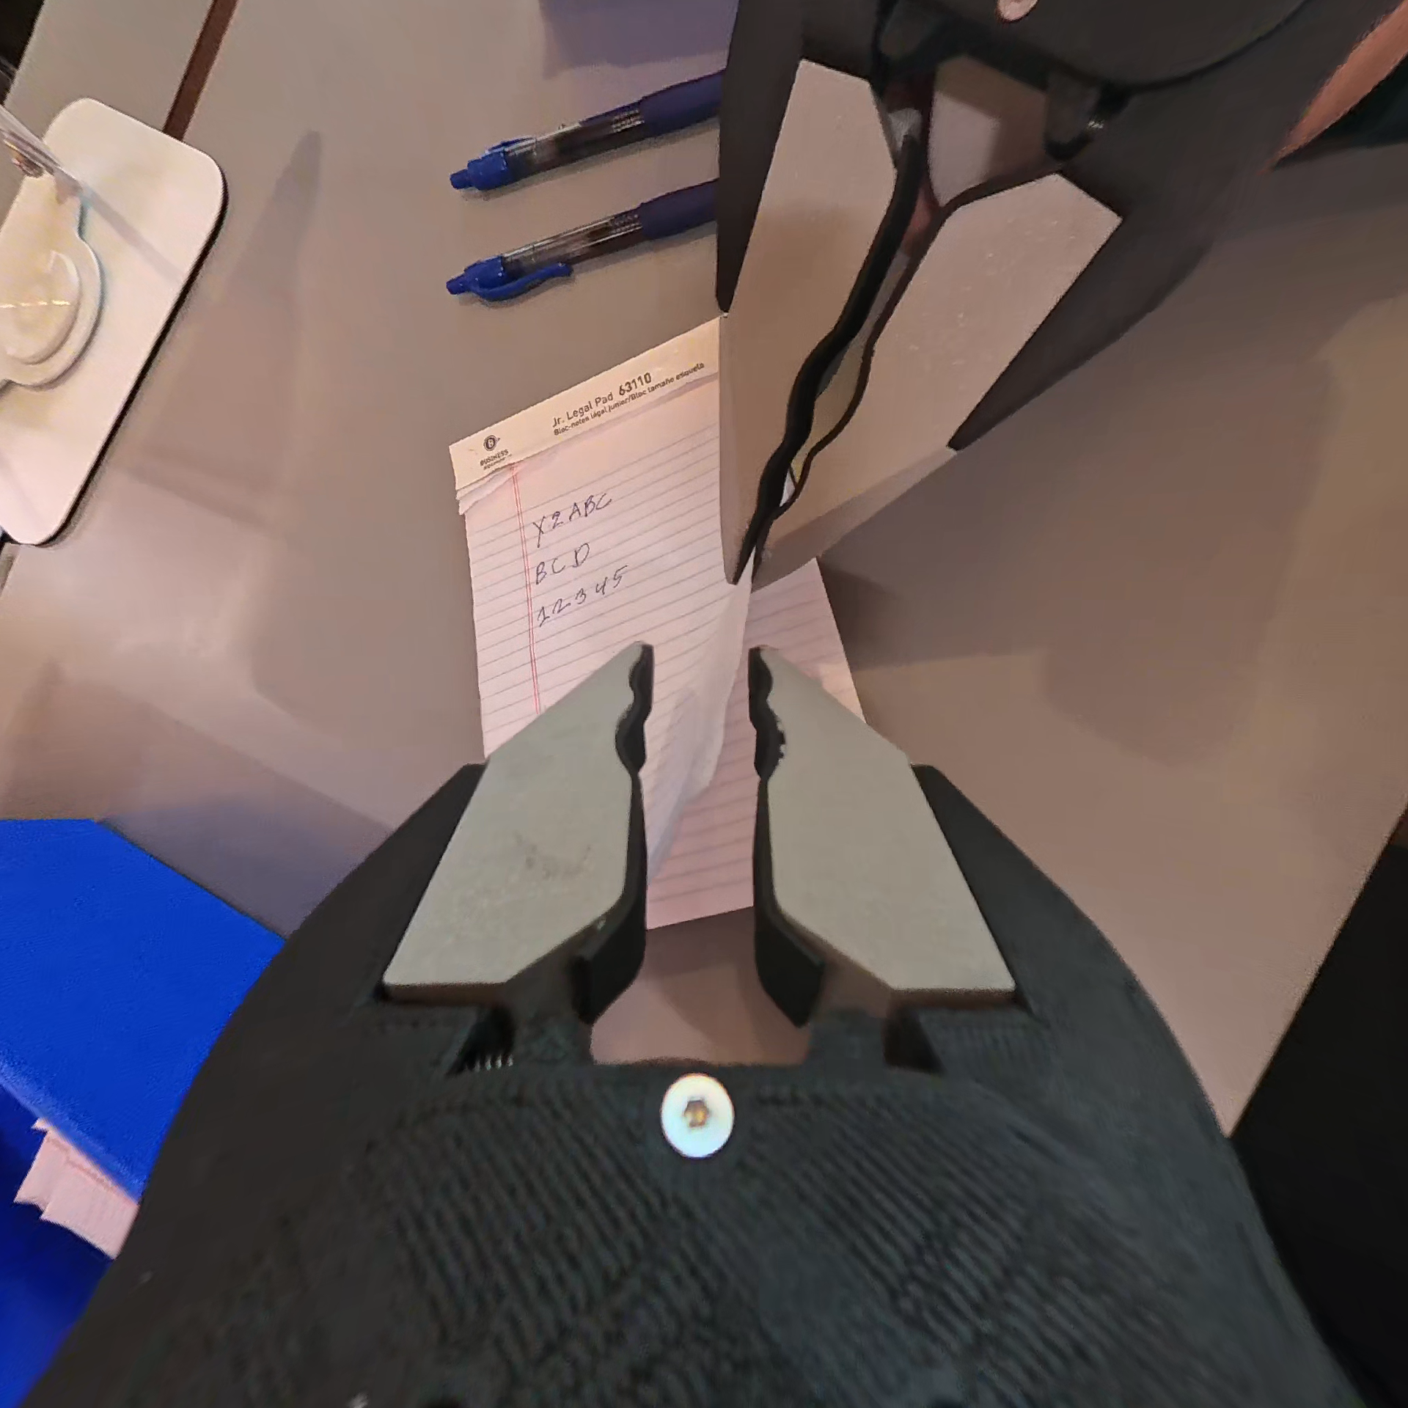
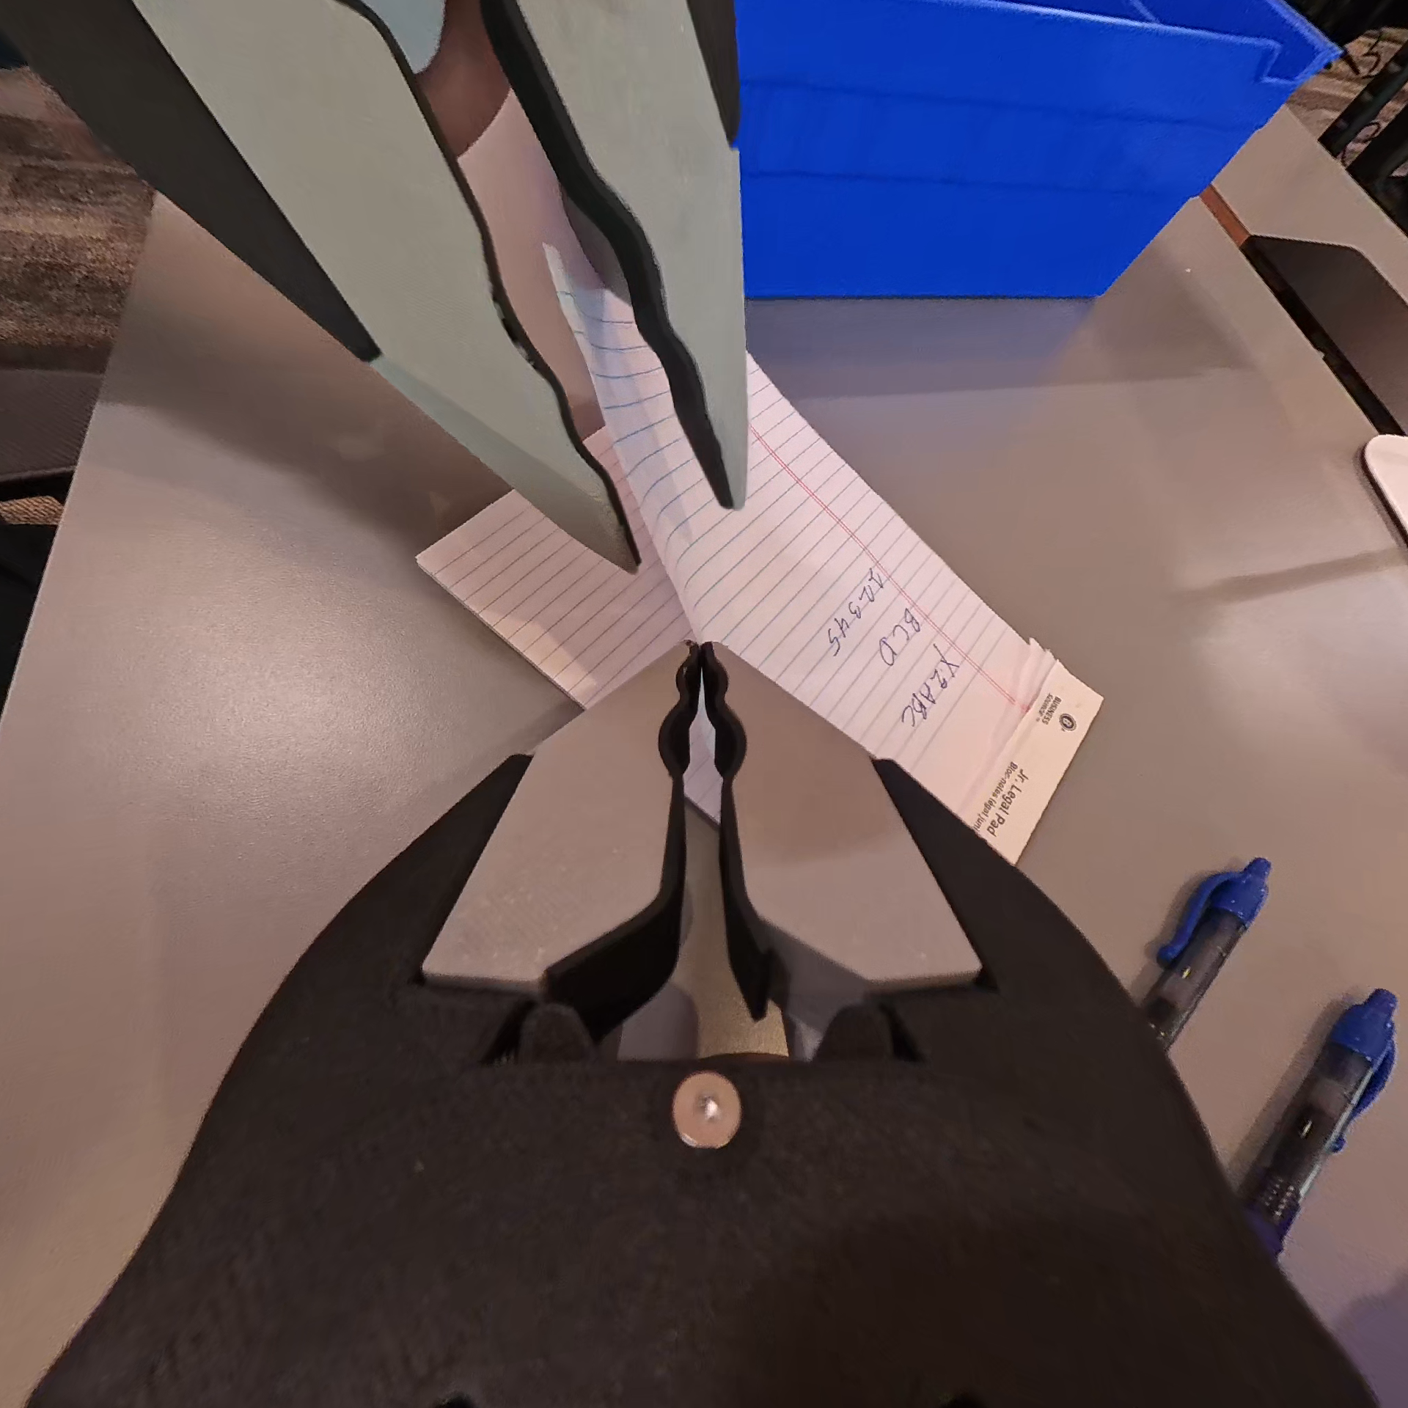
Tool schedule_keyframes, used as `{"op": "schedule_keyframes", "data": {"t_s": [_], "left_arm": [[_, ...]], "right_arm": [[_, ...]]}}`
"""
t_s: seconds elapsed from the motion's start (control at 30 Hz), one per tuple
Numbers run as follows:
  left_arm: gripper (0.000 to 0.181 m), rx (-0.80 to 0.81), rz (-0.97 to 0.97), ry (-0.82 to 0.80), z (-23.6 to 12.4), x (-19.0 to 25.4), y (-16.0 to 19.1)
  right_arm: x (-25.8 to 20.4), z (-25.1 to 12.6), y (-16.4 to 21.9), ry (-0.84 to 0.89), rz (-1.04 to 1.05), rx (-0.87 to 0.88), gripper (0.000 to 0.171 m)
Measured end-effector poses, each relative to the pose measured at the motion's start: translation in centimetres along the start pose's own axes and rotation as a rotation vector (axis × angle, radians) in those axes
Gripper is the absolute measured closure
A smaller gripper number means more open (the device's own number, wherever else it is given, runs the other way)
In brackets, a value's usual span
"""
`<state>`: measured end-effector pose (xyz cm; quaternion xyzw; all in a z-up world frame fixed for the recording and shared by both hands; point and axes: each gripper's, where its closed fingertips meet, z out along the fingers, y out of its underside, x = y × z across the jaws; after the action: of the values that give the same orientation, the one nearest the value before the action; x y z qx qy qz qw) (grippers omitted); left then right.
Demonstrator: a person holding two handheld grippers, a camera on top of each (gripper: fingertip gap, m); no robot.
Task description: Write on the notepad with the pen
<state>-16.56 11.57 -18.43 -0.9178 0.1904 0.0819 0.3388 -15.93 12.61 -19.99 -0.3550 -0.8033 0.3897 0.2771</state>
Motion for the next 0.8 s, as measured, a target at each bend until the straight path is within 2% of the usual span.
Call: {"op": "schedule_keyframes", "data": {"t_s": [0.03, 0.1, 0.23, 0.33, 0.5, 0.53, 0.6, 0.67, 0.8], "left_arm": [[0.159, -0.001, 0.0, 0.004, 0.1, 0.0, 0.1], [0.161, -0.004, 0.002, 0.014, 0.3, 0.2, 0.2], [0.181, -0.01, 0.004, 0.019, 0.5, 0.2, 0.3], [0.181, -0.001, 0.004, 0.005, 0.5, 0.0, 0.3], [0.181, 0.044, -0.043, -0.007, -0.1, -0.5, 0.7], [0.181, 0.053, -0.051, 0.002, -0.1, -0.4, 0.9], [0.181, 0.055, -0.065, 0.004, 0.0, -0.5, 1.5], [0.181, 0.063, -0.079, 0.025, 0.1, -0.4, 1.9], [0.181, 0.094, -0.112, 0.043, -0.2, -0.6, 2.2]], "right_arm": [[0.0, 0.0, 0.0, -0.001, 0.001, 0.001, 0.171], [-0.1, 0.0, 0.0, -0.006, 0.003, 0.002, 0.171], [-0.2, 0.1, 0.0, -0.007, 0.002, 0.002, 0.171], [0.2, -0.3, -0.2, 0.003, 0.003, 0.017, 0.171], [5.4, -4.6, -1.9, 0.238, 0.045, 0.196, 0.171], [6.2, -5.1, -1.3, 0.267, 0.056, 0.184, 0.171], [7.1, -4.8, 1.4, 0.305, 0.032, 0.047, 0.171], [7.3, -4.0, 3.6, 0.336, -0.081, -0.08, 0.171], [6.2, -2.4, 4.2, 0.299, -0.214, -0.112, 0.171]]}}
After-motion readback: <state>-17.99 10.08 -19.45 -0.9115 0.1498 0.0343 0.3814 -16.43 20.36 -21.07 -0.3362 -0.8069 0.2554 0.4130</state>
